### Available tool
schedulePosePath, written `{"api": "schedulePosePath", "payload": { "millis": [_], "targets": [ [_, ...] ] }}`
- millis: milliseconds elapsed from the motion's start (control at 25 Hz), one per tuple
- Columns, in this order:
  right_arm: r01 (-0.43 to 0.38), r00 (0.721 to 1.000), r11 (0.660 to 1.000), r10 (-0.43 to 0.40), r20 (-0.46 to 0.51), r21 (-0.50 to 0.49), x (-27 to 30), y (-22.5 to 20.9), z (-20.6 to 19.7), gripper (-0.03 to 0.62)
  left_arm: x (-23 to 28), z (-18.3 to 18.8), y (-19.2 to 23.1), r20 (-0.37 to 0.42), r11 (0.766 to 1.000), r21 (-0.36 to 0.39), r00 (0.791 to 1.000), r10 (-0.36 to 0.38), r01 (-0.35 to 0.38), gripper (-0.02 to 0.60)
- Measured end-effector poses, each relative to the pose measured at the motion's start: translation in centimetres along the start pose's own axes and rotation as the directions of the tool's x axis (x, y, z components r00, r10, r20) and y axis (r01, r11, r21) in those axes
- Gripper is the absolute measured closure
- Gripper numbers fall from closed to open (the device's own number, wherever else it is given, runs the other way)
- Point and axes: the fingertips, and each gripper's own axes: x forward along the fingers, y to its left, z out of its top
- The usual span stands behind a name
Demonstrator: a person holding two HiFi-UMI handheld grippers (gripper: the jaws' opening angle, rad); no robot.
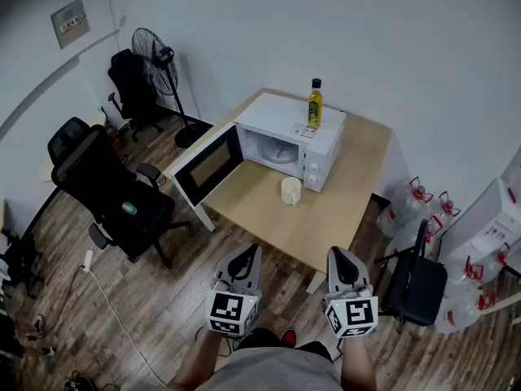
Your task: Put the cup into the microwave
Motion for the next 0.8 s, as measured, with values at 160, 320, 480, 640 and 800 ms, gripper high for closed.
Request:
{"api": "schedulePosePath", "payload": {
  "millis": [160,320,480,640,800],
  "targets": [
    [0.0,1.0,1.0,0.0,0.007,0.005,0.3,0.0,0.4,0.578,-0.1,0.1,0.2,-0.001,1.0,-0.003,1.0,0.008,-0.008,0.557],
    [-0.008,1.0,1.0,0.008,0.012,0.0,1.0,0.1,0.6,0.578,0.1,0.4,0.8,0.006,1.0,-0.01,1.0,0.018,-0.018,0.557],
    [-0.014,1.0,1.0,0.014,0.005,-0.006,2.3,0.2,0.4,0.577,1.1,0.3,1.7,0.006,1.0,-0.016,1.0,0.024,-0.023,0.557],
    [0.0,1.0,1.0,0.0,-0.003,-0.003,4.2,-0.1,-0.2,0.577,3.0,-0.3,2.8,-0.006,1.0,-0.02,1.0,0.007,-0.007,0.557],
    [0.025,1.0,1.0,-0.025,-0.003,-0.001,7.3,-1.0,-0.4,0.577,6.0,-0.8,4.6,-0.018,1.0,-0.023,1.0,-0.021,0.021,0.557]
  ]
}}
